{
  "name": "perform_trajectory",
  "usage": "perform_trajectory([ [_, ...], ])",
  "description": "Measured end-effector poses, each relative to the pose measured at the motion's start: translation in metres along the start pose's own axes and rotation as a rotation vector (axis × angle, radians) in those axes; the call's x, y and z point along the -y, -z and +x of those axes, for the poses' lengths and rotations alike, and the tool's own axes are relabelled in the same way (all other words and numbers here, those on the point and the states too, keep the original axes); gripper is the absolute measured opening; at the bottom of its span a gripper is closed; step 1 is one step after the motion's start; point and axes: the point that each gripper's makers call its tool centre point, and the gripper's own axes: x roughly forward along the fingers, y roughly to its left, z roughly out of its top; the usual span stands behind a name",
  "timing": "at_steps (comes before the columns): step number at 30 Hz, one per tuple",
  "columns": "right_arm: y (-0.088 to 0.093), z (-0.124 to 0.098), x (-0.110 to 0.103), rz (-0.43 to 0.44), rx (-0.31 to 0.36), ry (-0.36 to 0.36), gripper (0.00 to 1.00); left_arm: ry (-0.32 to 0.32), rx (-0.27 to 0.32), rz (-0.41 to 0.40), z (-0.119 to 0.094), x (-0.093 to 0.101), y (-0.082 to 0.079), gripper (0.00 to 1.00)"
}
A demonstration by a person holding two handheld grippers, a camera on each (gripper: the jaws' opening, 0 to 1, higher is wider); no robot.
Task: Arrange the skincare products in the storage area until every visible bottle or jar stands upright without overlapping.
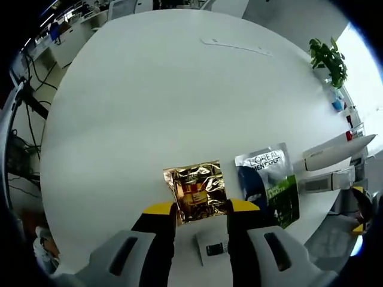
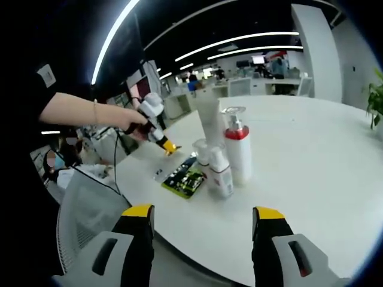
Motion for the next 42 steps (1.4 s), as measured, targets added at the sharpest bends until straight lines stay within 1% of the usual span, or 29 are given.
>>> perform_trajectory([
  [4,-0.001,-0.001,0.000,0.004,0.006,-0.001,0.68,0.004,-0.012,-0.004,0.007,0.006,-0.003,0.38],
  [10,-0.002,-0.002,-0.001,0.007,0.012,-0.003,0.68,-0.016,-0.029,-0.009,0.012,0.012,-0.001,0.38],
  [12,-0.001,-0.002,-0.002,0.006,0.011,-0.005,0.68,-0.034,-0.036,-0.014,0.014,0.013,0.001,0.38],
  [19,-0.001,-0.002,-0.002,0.001,0.010,-0.007,0.67,-0.039,-0.062,-0.008,0.019,0.026,0.013,0.40],
  [24,-0.001,-0.002,-0.001,0.002,0.009,-0.006,0.67,-0.036,-0.067,-0.028,0.019,0.026,0.016,0.42],
  [32,0.000,-0.003,-0.002,-0.001,0.000,-0.006,0.67,-0.042,-0.061,-0.045,0.018,0.020,0.014,0.42],
  [34,0.000,-0.003,-0.002,0.001,0.000,-0.005,0.68,-0.024,-0.034,-0.040,0.019,0.023,0.009,0.44],
  [36,0.000,-0.003,-0.001,0.002,0.000,-0.003,0.68,-0.021,-0.037,-0.051,0.018,0.024,0.010,0.47],
  [42,0.000,-0.002,0.000,0.001,-0.001,-0.001,0.68,-0.029,-0.041,-0.036,0.018,0.022,0.011,0.48],
])
